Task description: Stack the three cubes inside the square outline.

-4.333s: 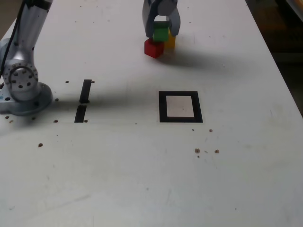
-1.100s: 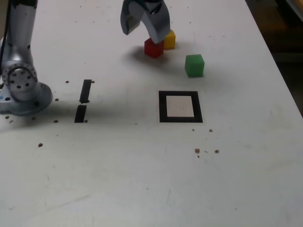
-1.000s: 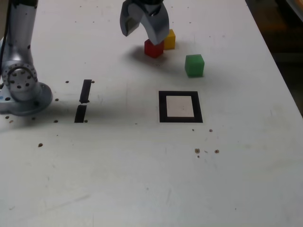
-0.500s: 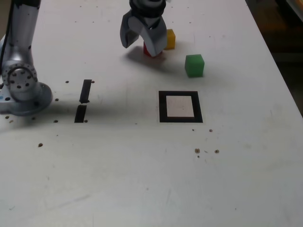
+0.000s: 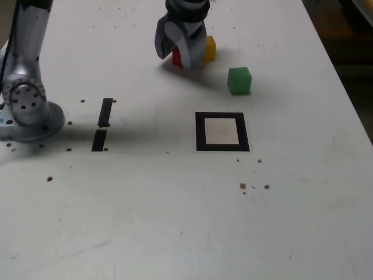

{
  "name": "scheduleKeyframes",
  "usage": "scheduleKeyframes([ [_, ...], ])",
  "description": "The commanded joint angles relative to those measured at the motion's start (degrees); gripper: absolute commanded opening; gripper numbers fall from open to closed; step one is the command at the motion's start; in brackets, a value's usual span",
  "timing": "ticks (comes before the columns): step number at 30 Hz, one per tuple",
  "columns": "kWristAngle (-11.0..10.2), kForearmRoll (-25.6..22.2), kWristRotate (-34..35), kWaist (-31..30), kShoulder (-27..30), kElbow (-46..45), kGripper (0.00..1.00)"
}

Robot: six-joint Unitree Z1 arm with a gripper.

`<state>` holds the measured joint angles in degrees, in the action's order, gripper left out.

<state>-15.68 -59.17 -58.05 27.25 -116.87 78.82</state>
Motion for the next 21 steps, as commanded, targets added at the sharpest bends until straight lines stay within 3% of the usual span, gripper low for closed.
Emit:
scheduleKeyframes([
  [1,1.08,-0.16,-0.05,-0.01,0.38,0.31,0.34],
  [5,3.11,-2.16,0.83,-0.4,1.37,0.99,0.24],
  [8,3.19,-6.0,3.57,-1.74,2.81,2.2,0.21],
  [13,2.94,-14.73,14.73,-6.96,5.87,4.32,0.21],
  [17,6.34,-19.51,27.84,-14.22,6.79,6.01,0.21],
  [21,10.64,-20.64,42.81,-23.23,5.85,9.89,0.19],
])
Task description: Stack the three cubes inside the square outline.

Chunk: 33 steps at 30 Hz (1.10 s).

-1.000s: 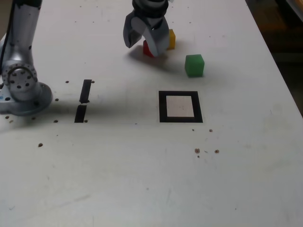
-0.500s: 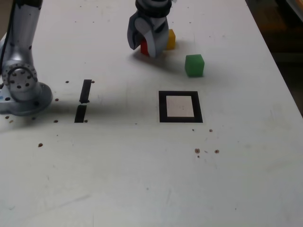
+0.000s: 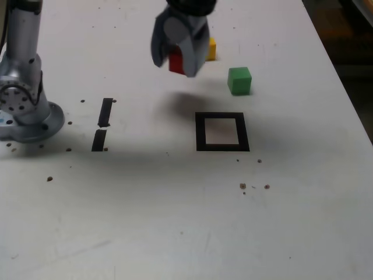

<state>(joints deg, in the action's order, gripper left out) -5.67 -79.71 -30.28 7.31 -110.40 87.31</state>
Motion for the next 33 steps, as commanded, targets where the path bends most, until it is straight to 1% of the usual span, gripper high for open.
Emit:
scheduleKeyframes([
  [1,1.16,-0.13,18.28,-5.03,-1.0,2.47,0.19],
  [4,2.15,-0.6,26.21,-8.95,-2.39,5.36,0.18],
  [7,3.03,-1.49,31.2,-10.96,-4.02,7.4,0.18],
  [12,4.08,-1.65,35.8,-11.89,-6.97,9.23,0.18],
  [19,3.87,1.59,40.79,-12.21,-9.34,8.09,0.18],
  [25,5.39,3.9,42.01,-12.82,-10.8,6.97,0.18],
  [30,6.46,5.35,40.92,-13.02,-11.86,5.85,0.18],
  [33,6.63,5.78,39.93,-13.02,-11.89,5.27,0.18],
])
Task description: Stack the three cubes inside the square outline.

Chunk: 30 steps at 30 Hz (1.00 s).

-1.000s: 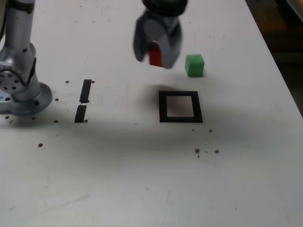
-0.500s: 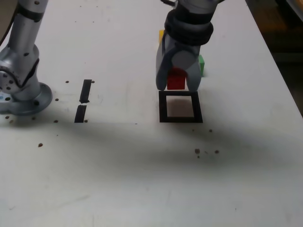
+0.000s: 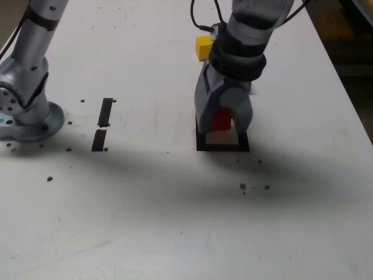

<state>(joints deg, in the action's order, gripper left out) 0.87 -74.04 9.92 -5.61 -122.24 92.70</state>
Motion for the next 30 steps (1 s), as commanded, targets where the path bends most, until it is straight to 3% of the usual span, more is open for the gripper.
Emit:
scheduleKeyframes([
  [1,0.12,0.23,-0.53,-0.1,-0.05,-0.19,0.18],
  [13,1.61,2.32,-2.17,-0.28,-0.74,-0.47,0.19],
  [21,1.24,2.22,-2.6,-0.13,-1.03,-1.3,0.3],
  [25,1.7,2.27,-2.97,-0.1,-1.11,-0.62,0.45],
  [30,1.46,1.68,-3.44,-0.1,-0.45,0.45,0.81],
])
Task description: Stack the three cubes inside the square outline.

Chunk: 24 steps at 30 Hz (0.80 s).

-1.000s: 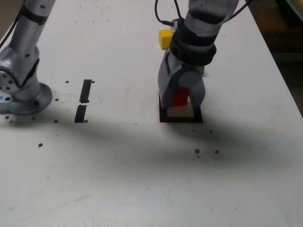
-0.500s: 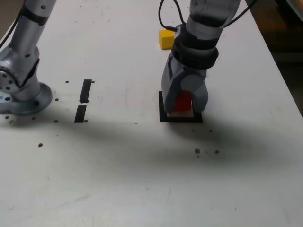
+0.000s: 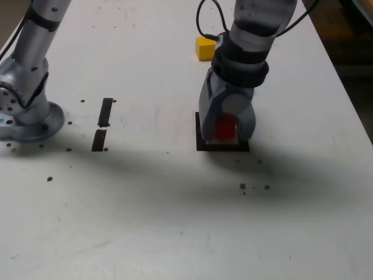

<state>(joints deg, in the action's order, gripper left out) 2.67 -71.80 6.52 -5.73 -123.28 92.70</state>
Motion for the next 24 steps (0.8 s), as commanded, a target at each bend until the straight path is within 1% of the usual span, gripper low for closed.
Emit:
scheduleKeyframes([
  [1,-0.61,-1.14,0.0,0.01,0.83,0.7,0.88],
  [3,-1.17,-2.73,0.15,0.01,1.3,1.26,0.96],
  [5,-1.58,-4.7,0.47,0.01,1.74,1.94,0.99],
  [11,-1.12,-8.59,0.84,0.01,2.61,3.88,1.0],
  [15,-1.94,-11.35,1.01,0.72,4.52,4.66,1.0],
  [18,-3.27,-13.06,0.06,3.1,7.53,4.64,1.0],
  [21,-4.05,-13.47,-3.58,7.5,10.7,4.34,1.0],
  [24,-4.09,-13.52,-7.99,13.19,12.69,4.33,1.0],
])
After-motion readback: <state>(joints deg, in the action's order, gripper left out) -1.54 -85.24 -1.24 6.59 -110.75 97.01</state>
